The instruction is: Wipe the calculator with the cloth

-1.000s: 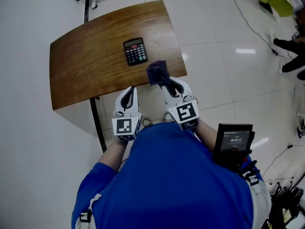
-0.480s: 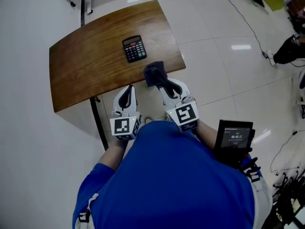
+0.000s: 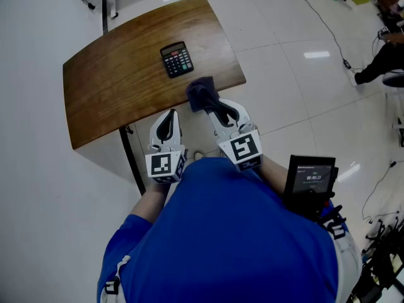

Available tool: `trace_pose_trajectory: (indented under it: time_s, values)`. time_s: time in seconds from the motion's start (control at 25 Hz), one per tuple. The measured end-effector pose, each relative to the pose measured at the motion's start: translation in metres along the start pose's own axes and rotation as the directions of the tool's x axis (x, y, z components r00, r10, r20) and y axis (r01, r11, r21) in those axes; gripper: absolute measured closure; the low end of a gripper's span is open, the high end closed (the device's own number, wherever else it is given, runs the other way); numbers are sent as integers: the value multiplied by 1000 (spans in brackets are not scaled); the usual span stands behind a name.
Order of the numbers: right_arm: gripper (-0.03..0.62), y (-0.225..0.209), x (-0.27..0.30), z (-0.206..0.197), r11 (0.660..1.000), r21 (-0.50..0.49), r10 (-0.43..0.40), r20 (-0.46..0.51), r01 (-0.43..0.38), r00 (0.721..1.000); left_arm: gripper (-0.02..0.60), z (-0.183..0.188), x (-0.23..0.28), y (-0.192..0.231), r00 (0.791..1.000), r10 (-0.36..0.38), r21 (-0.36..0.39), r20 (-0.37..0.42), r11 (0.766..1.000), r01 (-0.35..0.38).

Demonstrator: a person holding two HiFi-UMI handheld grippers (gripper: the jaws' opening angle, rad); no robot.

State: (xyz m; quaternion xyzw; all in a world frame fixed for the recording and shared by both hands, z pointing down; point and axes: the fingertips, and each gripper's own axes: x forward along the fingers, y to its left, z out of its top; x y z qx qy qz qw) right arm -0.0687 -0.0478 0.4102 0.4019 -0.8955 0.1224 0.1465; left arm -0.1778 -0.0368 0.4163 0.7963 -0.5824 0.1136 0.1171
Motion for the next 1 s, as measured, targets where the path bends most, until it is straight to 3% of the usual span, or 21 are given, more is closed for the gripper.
trace_pose_trajectory:
  time_s: [0.84,1.0]
  values:
    - [525,0,2,5,1000,-8,2,13,-2,1000,575,1,-3,3,999,17,-4,-27,1000,-17]
    - [525,1,2,6,1000,-6,3,12,-3,1000,575,1,-3,1,1000,-10,3,-4,1000,10]
